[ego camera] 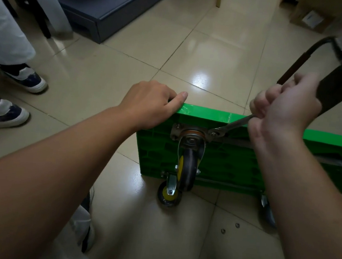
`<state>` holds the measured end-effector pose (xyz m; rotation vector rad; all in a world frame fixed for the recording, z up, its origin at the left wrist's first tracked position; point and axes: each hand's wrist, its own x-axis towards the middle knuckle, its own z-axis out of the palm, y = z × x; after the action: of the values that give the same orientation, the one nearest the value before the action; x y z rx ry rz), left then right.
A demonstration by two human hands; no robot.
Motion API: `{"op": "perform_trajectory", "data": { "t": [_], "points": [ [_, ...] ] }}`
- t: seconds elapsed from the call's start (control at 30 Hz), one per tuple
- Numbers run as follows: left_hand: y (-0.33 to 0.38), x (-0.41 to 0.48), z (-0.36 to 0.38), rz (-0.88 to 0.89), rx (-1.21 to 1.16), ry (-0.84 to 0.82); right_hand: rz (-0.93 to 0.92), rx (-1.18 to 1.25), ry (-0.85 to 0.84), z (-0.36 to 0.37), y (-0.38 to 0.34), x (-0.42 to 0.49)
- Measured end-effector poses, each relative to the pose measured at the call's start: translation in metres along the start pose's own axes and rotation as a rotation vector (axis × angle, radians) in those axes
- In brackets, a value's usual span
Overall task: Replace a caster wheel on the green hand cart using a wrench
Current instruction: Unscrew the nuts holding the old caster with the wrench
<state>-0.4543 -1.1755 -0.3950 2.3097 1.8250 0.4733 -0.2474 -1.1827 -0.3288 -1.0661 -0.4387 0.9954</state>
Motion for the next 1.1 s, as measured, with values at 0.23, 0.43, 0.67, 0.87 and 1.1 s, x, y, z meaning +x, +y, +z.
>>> {"op": "perform_trajectory", "data": {
  "t": [0.23,0.43,0.67,0.87,1.1],
  "points": [
    [0.002,0.0,-0.003,0.004,0.007,0.011,-0.007,0.008,0.016,0.001,0.001,0.003],
    [0.001,0.002,-0.004,0.014,0.051,-0.039,0.022,0.005,0.009,0.001,0.0,0.003],
    [0.022,0.004,-0.004,0.193,0.166,-0.056,0.061,0.012,-0.028,-0.001,-0.002,0.004],
    [0.022,0.001,-0.008,0.171,0.111,-0.097,0.078,-0.096,-0.065,-0.012,0.01,0.005],
    [0.023,0.006,-0.007,0.165,0.103,-0.137,0.067,0.024,-0.115,-0.007,-0.01,0.003]
  ]
}}
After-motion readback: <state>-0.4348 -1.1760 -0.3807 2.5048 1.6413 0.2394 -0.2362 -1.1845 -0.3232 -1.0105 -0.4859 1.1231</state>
